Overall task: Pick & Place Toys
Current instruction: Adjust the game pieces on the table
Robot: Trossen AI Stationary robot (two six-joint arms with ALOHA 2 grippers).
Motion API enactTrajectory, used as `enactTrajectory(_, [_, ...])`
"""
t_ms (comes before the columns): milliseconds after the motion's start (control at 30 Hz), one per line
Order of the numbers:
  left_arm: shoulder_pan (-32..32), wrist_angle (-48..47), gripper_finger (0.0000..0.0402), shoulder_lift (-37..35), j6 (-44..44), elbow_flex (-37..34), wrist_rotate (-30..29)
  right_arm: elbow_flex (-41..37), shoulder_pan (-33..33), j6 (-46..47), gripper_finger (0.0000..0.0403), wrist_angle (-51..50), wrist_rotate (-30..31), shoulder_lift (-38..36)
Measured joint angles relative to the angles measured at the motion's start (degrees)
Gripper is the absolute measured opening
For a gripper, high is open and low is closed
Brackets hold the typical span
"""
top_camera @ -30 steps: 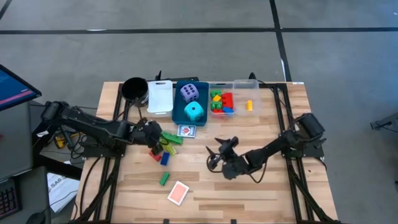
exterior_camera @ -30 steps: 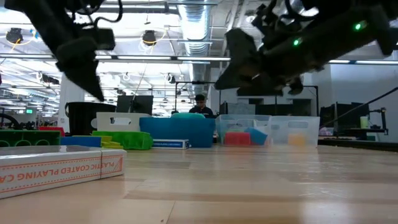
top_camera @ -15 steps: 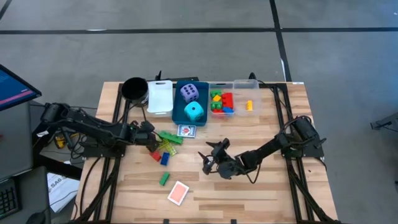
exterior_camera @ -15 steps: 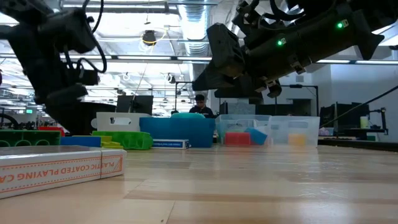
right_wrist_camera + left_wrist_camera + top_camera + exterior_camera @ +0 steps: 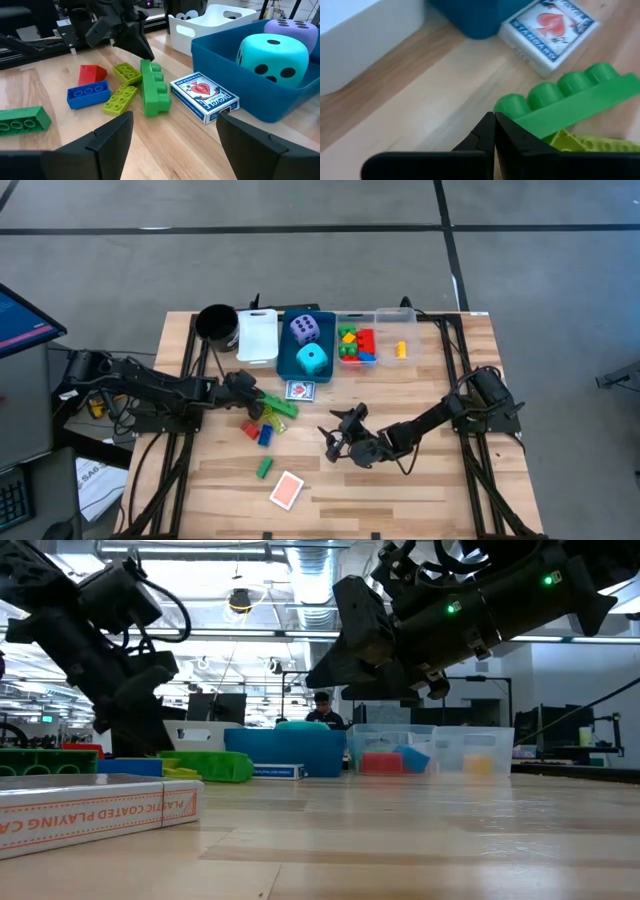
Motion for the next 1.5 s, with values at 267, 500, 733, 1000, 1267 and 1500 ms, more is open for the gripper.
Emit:
enactTrajectory(267, [0.0, -2.4, 0.0000, 0.0, -3.4, -0.1, 0.1, 0.0, 0.0, 0.0, 0.0282, 0.0, -0.9, 0.0])
enactTrajectory(500, [0.0, 0.1, 0.0000, 0.0, -3.1, -0.1, 6.3, 0.0, 0.0, 0.0, 0.0282, 0.0, -1.5, 0.0])
enactTrajectory(733, [-0.1, 6.6, 0.0000, 0.0, -1.2, -0.1, 12.2, 0.0, 0.0, 0.0, 0.0282, 0.0, -2.5, 0.0])
enactTrajectory(1000, [0.0, -5.0, 0.0000, 0.0, -2.8, -0.1, 3.7, 0.0, 0.0, 0.0, 0.0282, 0.0, -2.8, 0.0])
enactTrajectory(1267, [0.0, -12.6, 0.0000, -0.2, -7.0, 0.2, 4.1, 0.0, -0.4, 0.0, 0.0282, -0.1, -2.8, 0.0])
enactTrajectory(1500, [0.1, -13.3, 0.0000, -0.2, -7.9, 0.1, 7.0, 0.0, -0.9, 0.0, 0.0282, -0.1, -2.9, 0.0])
